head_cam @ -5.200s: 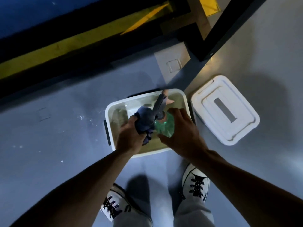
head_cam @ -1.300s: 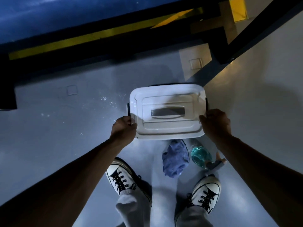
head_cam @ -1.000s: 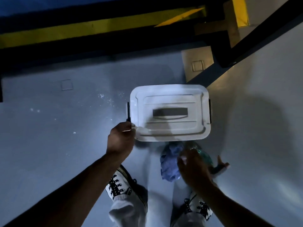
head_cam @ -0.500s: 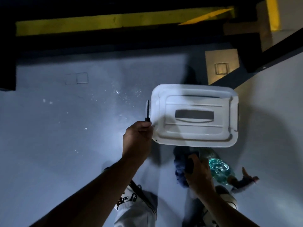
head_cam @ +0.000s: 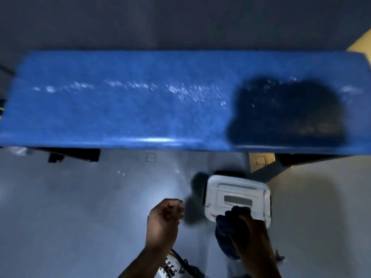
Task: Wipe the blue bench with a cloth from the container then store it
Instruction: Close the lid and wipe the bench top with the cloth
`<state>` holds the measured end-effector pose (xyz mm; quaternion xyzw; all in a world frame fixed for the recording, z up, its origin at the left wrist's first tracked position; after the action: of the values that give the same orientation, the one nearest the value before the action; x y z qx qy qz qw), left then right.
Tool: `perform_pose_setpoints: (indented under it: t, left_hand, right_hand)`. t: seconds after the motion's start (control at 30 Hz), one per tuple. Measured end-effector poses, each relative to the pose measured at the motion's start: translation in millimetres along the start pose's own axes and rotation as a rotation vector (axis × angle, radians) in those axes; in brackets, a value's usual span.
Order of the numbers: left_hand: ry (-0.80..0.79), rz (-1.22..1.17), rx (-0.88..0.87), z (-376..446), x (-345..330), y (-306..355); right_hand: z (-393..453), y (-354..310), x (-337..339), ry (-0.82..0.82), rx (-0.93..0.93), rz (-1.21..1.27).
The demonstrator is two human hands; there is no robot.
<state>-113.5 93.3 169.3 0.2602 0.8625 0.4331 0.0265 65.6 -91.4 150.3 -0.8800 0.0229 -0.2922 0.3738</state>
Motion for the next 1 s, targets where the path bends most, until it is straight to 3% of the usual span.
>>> perform_pose_setpoints:
  t: [0.07, 0.13, 0.2, 0.3, 0.67, 0.87, 1.0]
  left_hand:
    - [0.023, -0.028, -0.040, -1.1, 35.4, 38.8]
    - [0.053, -0.023, -0.076, 2.1, 74.1, 71.6]
    - [0.096, -0.003, -0.108, 8.2, 114.1, 99.0]
    - [0.185, 0.014, -0.139, 24.1, 177.2, 131.4]
    - [0.517, 0.145, -0.167, 150.5, 386.6, 177.3]
    - [0.675, 0.411, -0.099, 218.9, 454.4, 188.0]
    - [0.580, 0.475, -0.056, 257.7, 470.6, 177.6]
  right_hand:
    - [0.4, -48.8, -6.9, -0.049, 0.220, -0.108]
    - [0.6, -82.4, -10.7, -0.040, 0.168, 0.035]
    - [12.2, -122.0, -10.3, 0.091, 0.147, 0.136]
    - [30.3, -200.8, -26.6, 0.131, 0.249, -0.001]
    - [116.9, -460.1, -165.5, 0.012, 0.544, 0.069]
    - [167.2, -536.2, -252.5, -0.116, 0.541, -0.023]
    - [192.0, -554.6, -296.0, -0.117, 0.506, -0.134]
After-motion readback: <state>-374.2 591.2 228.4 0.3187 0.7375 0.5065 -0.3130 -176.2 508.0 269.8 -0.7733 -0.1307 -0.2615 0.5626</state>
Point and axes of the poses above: each hand's wrist, its own z-axis towards the middle knuckle, its own x-axis out of the back of the hand, y = z × x, the point moved 6 cm from there along z, towards the middle knuckle, and after that the axes turned 5 degrees about z, right-handed, at the moved point
